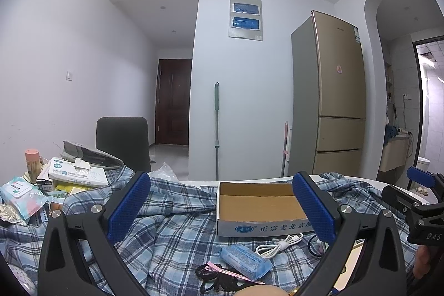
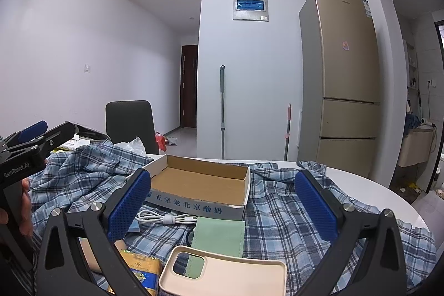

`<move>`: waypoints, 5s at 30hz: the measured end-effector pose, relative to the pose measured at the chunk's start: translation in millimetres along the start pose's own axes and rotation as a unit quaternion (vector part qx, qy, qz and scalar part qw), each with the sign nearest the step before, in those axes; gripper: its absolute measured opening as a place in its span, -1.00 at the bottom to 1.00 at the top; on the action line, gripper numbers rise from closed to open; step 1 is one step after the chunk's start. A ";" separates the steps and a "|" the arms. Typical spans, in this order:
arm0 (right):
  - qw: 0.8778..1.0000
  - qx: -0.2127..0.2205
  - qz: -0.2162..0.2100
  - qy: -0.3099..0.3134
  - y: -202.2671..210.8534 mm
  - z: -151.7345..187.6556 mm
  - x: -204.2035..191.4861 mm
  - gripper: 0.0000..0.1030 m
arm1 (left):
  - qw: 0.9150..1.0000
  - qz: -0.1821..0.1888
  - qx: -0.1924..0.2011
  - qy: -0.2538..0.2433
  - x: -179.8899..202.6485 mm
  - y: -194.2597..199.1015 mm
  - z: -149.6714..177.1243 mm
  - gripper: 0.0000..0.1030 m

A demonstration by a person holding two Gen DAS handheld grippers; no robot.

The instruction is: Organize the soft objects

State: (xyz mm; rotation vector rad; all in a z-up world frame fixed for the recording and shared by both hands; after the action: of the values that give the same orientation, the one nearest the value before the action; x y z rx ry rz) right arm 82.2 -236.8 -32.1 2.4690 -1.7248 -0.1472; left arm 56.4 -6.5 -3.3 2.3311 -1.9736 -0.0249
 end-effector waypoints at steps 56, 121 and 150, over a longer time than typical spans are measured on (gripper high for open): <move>1.000 -0.009 0.005 -0.004 -2.8 4.2 3.3 1.00 | 1.000 -0.001 -0.010 -0.006 -4.5 -5.2 7.5 1.00; 0.900 -0.385 -0.126 -0.159 -27.7 112.1 -67.2 0.46 | 0.966 0.024 -0.256 -0.025 -21.7 21.4 52.2 0.86; 0.970 -0.231 -0.016 -0.078 -0.8 52.0 -25.8 0.00 | 0.917 0.142 -0.351 -0.123 34.5 -2.1 83.8 0.81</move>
State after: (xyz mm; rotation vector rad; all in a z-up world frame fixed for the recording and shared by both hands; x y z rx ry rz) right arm 66.2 -214.8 -83.4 2.1832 -1.4898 -0.6811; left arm 58.4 -44.8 -85.4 1.6291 -1.9341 -0.8859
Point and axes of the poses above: each gripper's, at about its wrist camera, not at the fingertips, and y roughly against the way its jaws point, x to its right, z to its underside, the point moved 6 cm from there along -y, roughly the way its jaws point, and after that the axes turned 9 degrees about -z, right-handed, at the moved point
